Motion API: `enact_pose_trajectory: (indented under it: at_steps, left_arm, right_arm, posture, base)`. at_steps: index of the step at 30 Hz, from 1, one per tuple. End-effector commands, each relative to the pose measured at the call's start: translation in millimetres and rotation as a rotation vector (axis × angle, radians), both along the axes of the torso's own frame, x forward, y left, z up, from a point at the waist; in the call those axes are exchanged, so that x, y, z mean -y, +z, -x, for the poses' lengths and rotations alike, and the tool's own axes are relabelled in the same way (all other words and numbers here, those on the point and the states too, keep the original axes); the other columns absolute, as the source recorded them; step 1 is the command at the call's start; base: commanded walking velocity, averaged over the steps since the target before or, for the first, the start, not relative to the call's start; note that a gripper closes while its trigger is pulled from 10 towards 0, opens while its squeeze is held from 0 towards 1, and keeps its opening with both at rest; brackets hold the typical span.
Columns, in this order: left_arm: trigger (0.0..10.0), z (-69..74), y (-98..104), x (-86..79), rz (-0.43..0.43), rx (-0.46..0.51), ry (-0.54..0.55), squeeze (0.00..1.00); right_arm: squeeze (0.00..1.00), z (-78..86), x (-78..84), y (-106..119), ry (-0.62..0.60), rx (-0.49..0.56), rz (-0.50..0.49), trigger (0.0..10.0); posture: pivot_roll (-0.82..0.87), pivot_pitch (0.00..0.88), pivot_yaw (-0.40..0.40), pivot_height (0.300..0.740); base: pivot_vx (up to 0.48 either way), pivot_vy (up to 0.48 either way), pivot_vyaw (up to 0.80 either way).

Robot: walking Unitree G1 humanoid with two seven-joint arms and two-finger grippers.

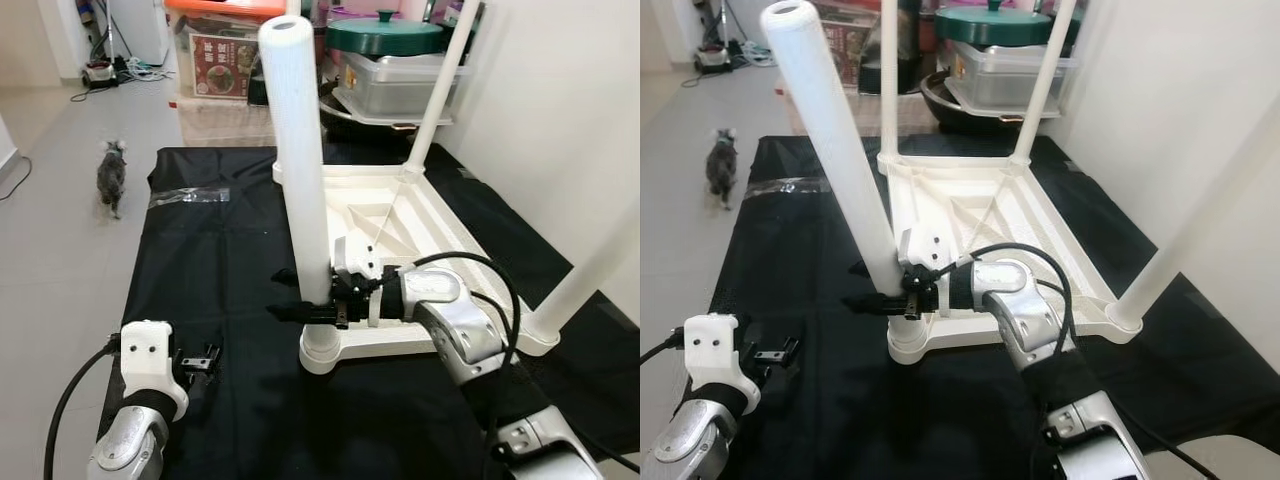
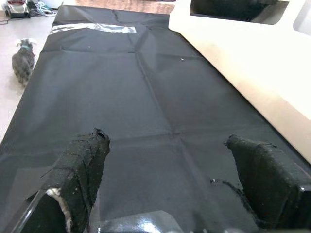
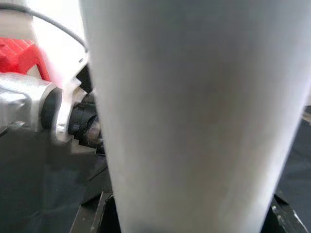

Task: Building children table

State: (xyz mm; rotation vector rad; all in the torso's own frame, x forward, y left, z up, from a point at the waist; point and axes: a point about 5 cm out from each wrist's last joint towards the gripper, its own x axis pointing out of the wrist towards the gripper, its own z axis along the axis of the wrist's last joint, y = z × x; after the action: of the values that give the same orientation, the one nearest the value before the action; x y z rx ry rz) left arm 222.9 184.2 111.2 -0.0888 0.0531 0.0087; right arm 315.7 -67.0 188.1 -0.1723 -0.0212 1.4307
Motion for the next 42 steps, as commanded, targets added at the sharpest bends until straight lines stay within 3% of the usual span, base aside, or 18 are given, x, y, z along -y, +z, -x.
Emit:
enact_pose_trajectory:
  at_steps: [1,5,6,8,11,15,18,20,22,24,25,26,27,29,30,31,38,42]
  left_arm:
    - [10.0,2.9,-5,0.4,0.016,-0.027,0.009,0.0]
    - [10.0,5.2,-5,-1.1,0.018,-0.03,0.023,0.0]
    - [10.0,5.2,-5,-1.1,0.018,-0.03,0.023,0.0]
    - [10.0,5.5,-5,-6.5,0.013,-0.031,0.037,0.0]
    - [10.0,6.0,-5,-10.9,0.011,-0.036,0.039,0.0]
    - [10.0,4.4,-8,-14.2,-0.005,-0.051,0.024,0.0]
    - [10.0,1.1,-6,-14.2,-0.005,-0.046,0.024,0.0]
    - [10.0,-1.4,-5,-13.2,-0.002,-0.041,0.02,0.0]
    - [10.0,-1.9,-5,-12.7,-0.001,-0.04,0.018,0.0]
    - [10.0,-2.4,-6,-10.8,0.001,-0.043,0.008,0.0]
    - [10.0,-2.4,-6,-10.8,0.001,-0.043,0.008,0.0]
    - [10.0,-2.8,-7,-10.3,0.001,-0.045,0.006,0.0]
    - [10.0,-2.8,-7,-10.3,0.001,-0.045,0.006,0.0]
    - [10.0,-3.6,-7,-10.0,0.006,-0.044,0.003,0.0]
    - [10.0,-3.6,-7,-10.0,0.006,-0.044,0.003,0.0]
    - [10.0,-5.1,-6,-9.3,0.008,-0.042,0.003,0.0]
    - [10.0,-5.8,-6,-8.3,0.012,-0.037,0.007,0.0]
    - [10.0,-4.0,-8,-5.3,0.027,-0.037,0.017,0.0]
  right_arm:
    - [0.0,-3.3,-8.0,-44,-0.186,-0.204,-0.006,10.0]
    - [0.0,-30.2,9.1,-59,-0.736,-0.249,-0.018,10.0]
    - [0.0,-30.2,9.1,-59,-0.736,-0.249,-0.018,10.0]
    - [0.0,-28.4,32.3,-68,-0.977,-0.281,-0.054,10.0]
    - [0.0,-9.7,37.8,-71,-0.979,-0.297,-0.079,10.0]
    - [0.0,5.5,44.1,-63,-0.989,-0.191,-0.078,10.0]
    - [0.0,6.2,38.2,-61,-0.905,-0.2,-0.109,10.0]
    - [0.0,11.5,24.6,-57,-0.716,-0.213,-0.147,10.0]
    - [0.0,14.4,19.3,-56,-0.65,-0.213,-0.149,10.0]
    - [0.0,24.0,11.0,-53,-0.417,-0.197,-0.102,10.0]
    - [0.0,24.0,11.0,-53,-0.417,-0.197,-0.102,10.0]
    - [0.0,28.0,9.7,-51,-0.311,-0.179,-0.072,10.0]
    - [0.0,28.0,9.7,-51,-0.311,-0.179,-0.072,10.0]
    - [0.0,36.9,10.0,-43,-0.108,-0.156,-0.014,10.0]
    - [0.0,36.9,10.0,-43,-0.108,-0.156,-0.014,10.0]
    - [0.0,36.4,9.2,-38,0.06,-0.128,0.073,10.0]
    - [0.0,32.6,8.8,-33,0.195,-0.131,0.13,10.0]
    - [0.0,14.4,-3.4,-16,0.295,-0.144,0.098,10.0]
  posture:
    - [0.09,0.0,-0.116,0.74]
    - [0.09,0.0,-0.118,0.74]
    - [0.09,0.0,-0.118,0.74]
    - [0.09,0.0,-0.102,0.74]
    - [0.08,0.0,-0.089,0.74]
    - [0.05,0.0,-0.071,0.74]
    - [0.05,0.0,-0.064,0.74]
    - [0.04,0.0,-0.062,0.74]
    - [0.04,0.0,-0.062,0.74]
    - [0.05,0.0,-0.062,0.74]
    - [0.05,0.0,-0.062,0.74]
    - [0.05,0.0,-0.065,0.74]
    - [0.05,0.0,-0.065,0.74]
    - [0.05,0.0,-0.068,0.74]
    - [0.05,0.0,-0.068,0.74]
    - [0.06,0.0,-0.086,0.74]
    - [0.07,0.0,-0.089,0.74]
    - [0.08,0.0,-0.109,0.74]
  base:
    - [0.0,0.0,0.0]
    - [0.0,0.0,0.0]
    - [0.0,0.0,0.0]
    - [0.0,0.0,0.0]
    - [0.0,0.0,0.0]
    - [0.0,0.0,0.0]
    - [0.0,0.0,0.0]
    - [0.0,0.0,0.0]
    - [0.0,0.0,0.0]
    - [0.0,0.0,0.0]
    - [0.0,0.0,0.0]
    - [0.0,0.0,0.0]
    - [0.0,0.0,0.0]
    - [0.0,0.0,0.0]
    - [0.0,0.0,0.0]
    - [0.0,0.0,0.0]
    - [0.0,0.0,0.0]
    - [0.0,0.0,0.0]
